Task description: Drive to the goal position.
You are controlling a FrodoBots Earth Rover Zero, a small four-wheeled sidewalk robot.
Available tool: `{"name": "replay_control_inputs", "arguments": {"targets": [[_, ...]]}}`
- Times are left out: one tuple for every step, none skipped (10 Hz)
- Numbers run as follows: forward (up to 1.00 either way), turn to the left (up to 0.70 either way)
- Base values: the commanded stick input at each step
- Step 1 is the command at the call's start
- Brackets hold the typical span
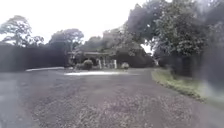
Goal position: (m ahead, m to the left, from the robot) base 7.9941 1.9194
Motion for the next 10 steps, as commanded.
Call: {"name": "replay_control_inputs", "arguments": {"targets": [[0.5, 0.0], [0.5, 0.0], [0.5, 0.0], [0.5, 0.0], [0.5, 0.0], [0.5, 0.0], [0.5, 0.0], [0.5, 0.0], [0.5, 0.0], [0.5, 0.0]]}}
